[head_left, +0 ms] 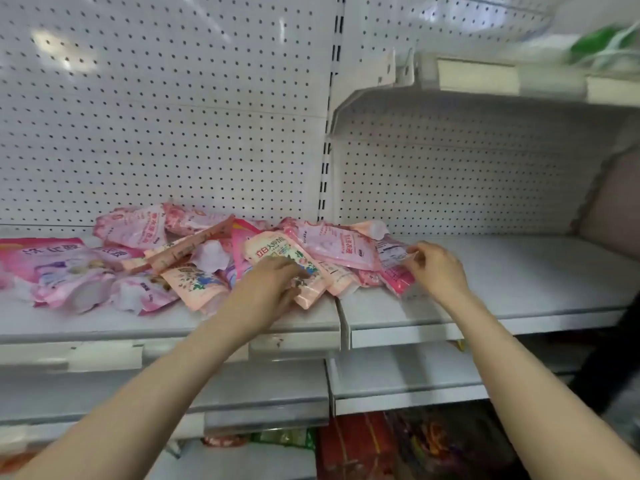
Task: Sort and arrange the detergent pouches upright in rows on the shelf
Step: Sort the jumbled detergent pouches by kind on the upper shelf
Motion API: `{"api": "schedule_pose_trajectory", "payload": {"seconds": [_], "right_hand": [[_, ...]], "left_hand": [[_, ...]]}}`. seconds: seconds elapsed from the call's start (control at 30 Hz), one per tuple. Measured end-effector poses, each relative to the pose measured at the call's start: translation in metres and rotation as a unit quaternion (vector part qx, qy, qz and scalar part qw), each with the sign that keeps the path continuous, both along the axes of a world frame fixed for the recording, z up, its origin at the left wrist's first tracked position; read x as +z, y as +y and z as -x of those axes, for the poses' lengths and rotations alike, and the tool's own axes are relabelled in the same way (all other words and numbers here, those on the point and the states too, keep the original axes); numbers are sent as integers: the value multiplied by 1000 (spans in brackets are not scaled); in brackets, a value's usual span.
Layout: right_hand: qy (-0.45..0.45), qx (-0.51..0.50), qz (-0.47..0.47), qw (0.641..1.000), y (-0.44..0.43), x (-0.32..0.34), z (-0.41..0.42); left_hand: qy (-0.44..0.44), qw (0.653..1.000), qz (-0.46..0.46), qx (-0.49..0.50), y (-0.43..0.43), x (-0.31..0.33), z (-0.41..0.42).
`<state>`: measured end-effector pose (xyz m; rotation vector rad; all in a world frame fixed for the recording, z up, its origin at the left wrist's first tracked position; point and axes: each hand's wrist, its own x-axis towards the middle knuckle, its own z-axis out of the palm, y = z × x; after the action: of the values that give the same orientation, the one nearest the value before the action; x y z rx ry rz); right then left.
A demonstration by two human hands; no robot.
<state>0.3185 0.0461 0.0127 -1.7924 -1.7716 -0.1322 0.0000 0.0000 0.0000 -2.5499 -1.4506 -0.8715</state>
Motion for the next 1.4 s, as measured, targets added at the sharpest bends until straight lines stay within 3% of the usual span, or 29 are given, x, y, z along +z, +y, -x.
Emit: {"api": "schedule_pose_trajectory", "payload": {"seconds": [0.07,0.13,0.2,0.3,0.4,0.47,0.57,0.67,0.8,0.93,1.07,1.2,1.3,1.4], "right_hand": [[-5,-17,77,997,7,-5,5],[-33,-15,127,991,12,-16,8],[-54,-20,128,990,16,-23,5],[-53,-10,121,991,30,-22,-6],[-39,8,147,988,47,-16,-11],[-27,17,174,984,56,-12,-11],[-58,25,123,990,67,-4,-3],[-87,103,41,990,78,8,24],[-137,169,147,965,96,13,63],[-92,202,235,946,123,4,67],[-133,194,231,944,137,19,64],[-17,194,286,938,132,30,54],[65,206,266,939,122,30,43],[168,266,261,913,103,22,35]], "left_hand": [[35,998,-23,56,16,2,-1],[63,992,9,112,31,2,-1],[83,987,36,132,40,-2,0],[108,986,33,123,45,-4,1],[229,964,109,83,45,4,0],[262,956,100,87,44,4,0],[189,978,17,82,37,-7,-6],[130,990,-18,59,29,-22,-14],[52,994,67,68,18,-21,-16],[0,972,12,233,17,-16,-8],[-37,936,56,346,16,-8,-5],[-90,924,49,369,21,3,-12],[-192,921,17,337,26,7,-18],[-264,920,-14,290,26,11,-27]]}}
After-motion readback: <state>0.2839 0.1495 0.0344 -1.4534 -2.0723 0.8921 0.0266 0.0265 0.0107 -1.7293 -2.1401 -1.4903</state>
